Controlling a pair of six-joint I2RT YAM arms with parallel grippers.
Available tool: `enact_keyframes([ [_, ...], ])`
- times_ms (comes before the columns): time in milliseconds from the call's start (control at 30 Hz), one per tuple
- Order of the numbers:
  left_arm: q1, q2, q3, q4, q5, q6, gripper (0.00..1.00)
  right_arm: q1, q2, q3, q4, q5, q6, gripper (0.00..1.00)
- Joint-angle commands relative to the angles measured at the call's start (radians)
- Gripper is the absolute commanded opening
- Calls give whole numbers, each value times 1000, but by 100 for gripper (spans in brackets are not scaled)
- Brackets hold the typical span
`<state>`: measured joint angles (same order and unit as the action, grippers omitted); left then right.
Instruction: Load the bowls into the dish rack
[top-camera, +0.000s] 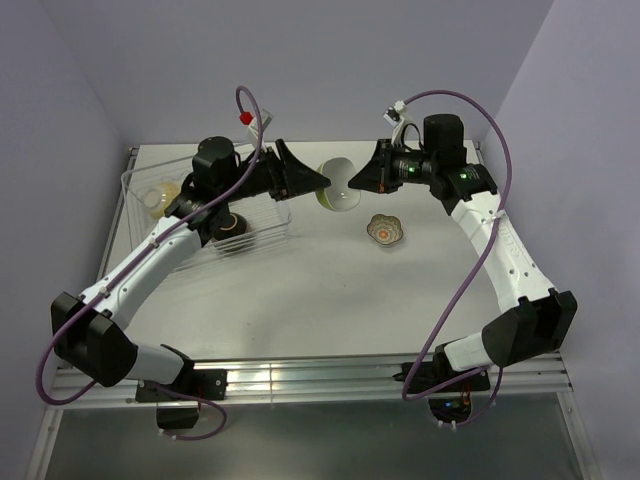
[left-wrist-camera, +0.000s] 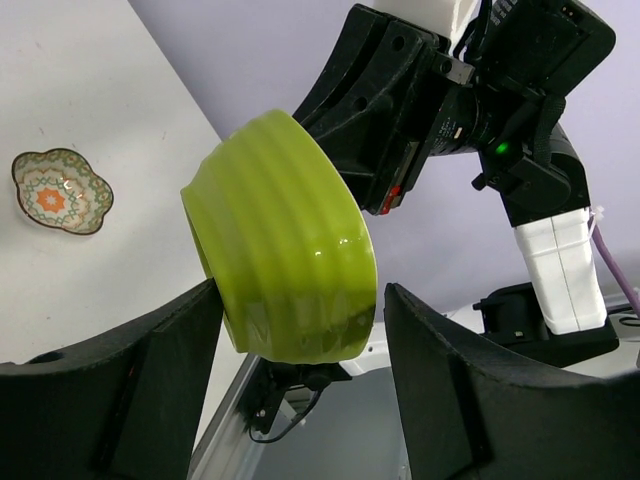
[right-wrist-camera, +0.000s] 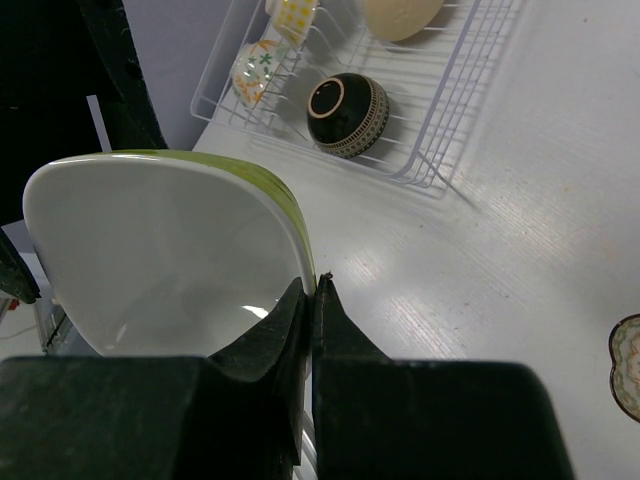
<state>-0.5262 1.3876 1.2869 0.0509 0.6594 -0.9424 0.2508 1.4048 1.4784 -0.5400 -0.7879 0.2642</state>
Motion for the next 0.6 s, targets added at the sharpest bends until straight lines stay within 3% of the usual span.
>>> enact_keyframes([
  [0, -8, 4, 15, 56, 22, -16, 70, 10, -21, 13, 20, 3, -11, 0],
  [267, -17, 1, 9, 21, 0, 10, 60, 16, -12, 25, 11, 16, -8, 0],
  [333, -18, 4, 14, 9, -6, 20, 41, 19, -9, 28, 5, 15, -11, 0],
  [367, -18, 4, 14, 9, -9, 27, 41, 19, -6, 29, 5, 15, -11, 0],
  [467, -18, 4, 15, -5, -7, 39, 13, 24, 0, 34, -9, 10, -22, 0],
  [567, -17, -2, 14, -14, -7, 44, 0, 24, 14, 49, -28, 7, -29, 0],
])
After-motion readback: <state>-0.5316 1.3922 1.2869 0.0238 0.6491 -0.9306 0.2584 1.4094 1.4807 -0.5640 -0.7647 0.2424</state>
